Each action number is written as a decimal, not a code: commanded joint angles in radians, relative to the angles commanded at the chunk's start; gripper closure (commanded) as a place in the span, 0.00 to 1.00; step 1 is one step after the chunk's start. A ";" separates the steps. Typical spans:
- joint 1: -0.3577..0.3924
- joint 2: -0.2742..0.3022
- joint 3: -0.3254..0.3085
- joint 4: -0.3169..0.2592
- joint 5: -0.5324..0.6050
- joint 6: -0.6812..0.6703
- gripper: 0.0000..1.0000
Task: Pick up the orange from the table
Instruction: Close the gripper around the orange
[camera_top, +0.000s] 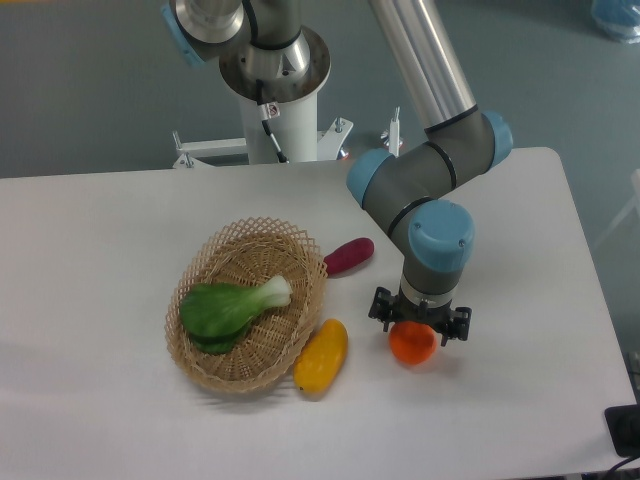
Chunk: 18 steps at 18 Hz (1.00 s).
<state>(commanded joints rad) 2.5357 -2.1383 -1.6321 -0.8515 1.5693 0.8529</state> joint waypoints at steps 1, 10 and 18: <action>0.000 -0.003 0.000 0.005 0.005 -0.002 0.00; -0.006 -0.008 -0.005 0.028 0.020 -0.012 0.07; -0.008 -0.006 -0.005 0.028 0.021 -0.008 0.23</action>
<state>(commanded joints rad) 2.5280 -2.1445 -1.6368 -0.8237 1.5907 0.8452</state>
